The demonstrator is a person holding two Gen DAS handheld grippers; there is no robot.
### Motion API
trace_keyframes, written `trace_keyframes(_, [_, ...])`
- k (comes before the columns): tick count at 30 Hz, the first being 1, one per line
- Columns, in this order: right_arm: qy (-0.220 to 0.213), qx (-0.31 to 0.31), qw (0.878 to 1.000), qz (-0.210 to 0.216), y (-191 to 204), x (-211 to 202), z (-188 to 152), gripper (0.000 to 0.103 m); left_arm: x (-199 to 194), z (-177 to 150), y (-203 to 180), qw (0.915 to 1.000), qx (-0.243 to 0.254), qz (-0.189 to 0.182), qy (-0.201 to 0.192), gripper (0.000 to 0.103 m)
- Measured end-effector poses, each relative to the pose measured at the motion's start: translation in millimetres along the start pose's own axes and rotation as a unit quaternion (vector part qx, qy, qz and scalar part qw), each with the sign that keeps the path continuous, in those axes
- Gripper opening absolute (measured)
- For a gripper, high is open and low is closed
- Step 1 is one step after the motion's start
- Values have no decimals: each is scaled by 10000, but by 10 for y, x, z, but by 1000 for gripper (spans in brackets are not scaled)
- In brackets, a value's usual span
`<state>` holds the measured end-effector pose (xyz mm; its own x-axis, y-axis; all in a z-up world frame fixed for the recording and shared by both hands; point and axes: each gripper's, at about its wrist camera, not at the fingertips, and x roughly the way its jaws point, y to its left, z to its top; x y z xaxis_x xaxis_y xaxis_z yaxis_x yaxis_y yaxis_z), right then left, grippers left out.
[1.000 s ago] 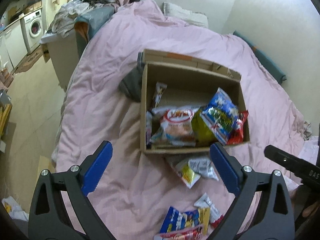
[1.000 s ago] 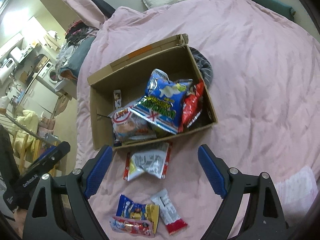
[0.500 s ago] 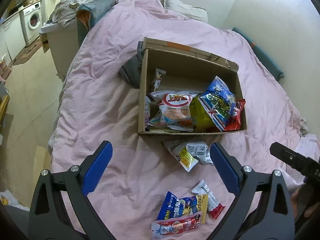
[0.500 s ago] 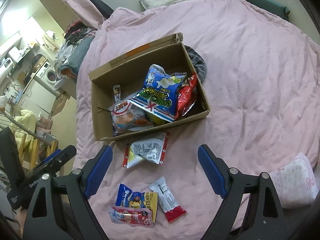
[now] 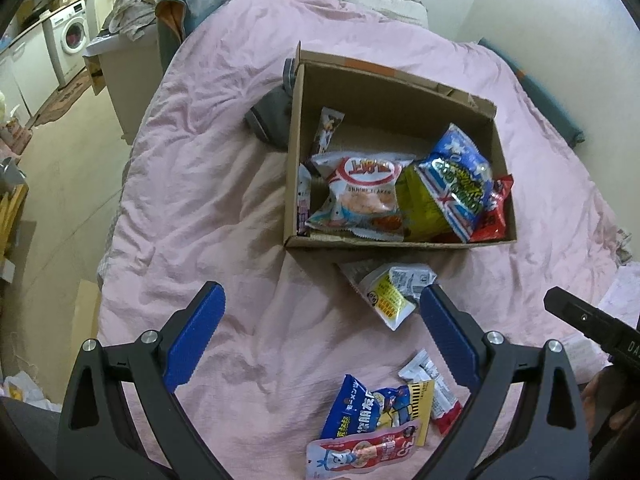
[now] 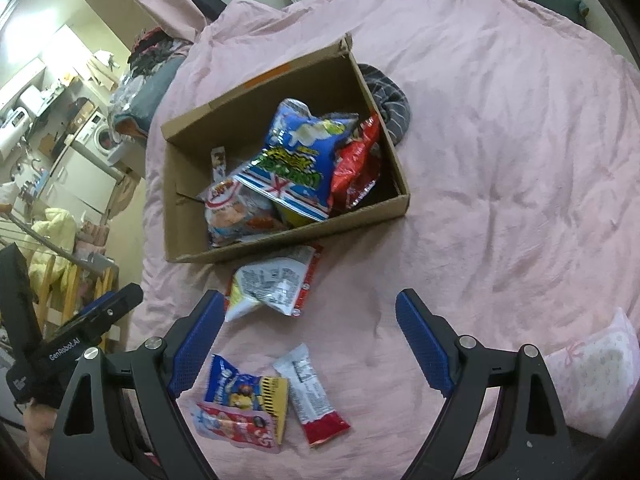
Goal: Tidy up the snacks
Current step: 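Lower the open left tool toward the blue bag on the pile, then close the left tool on the blue bag and lift it while the right tool grasps the white-and-red bar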
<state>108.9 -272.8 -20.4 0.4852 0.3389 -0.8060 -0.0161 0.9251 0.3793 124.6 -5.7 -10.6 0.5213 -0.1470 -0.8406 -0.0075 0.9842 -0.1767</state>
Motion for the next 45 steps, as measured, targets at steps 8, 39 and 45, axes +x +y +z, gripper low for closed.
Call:
trace_keyframes(8, [489,92,9986,191,-209,210,-186,89,168,-257,29,9983,-76,138,562,97])
trace_keyframes(39, [702,571,9956,254,-398,283,-336,89,736,-769,-520,9774,841,-557,1860,18])
trace_keyframes(45, [658,662,9954,235,-452,262,-328,89,520,-527,-359,9899,459,-519,1239,17])
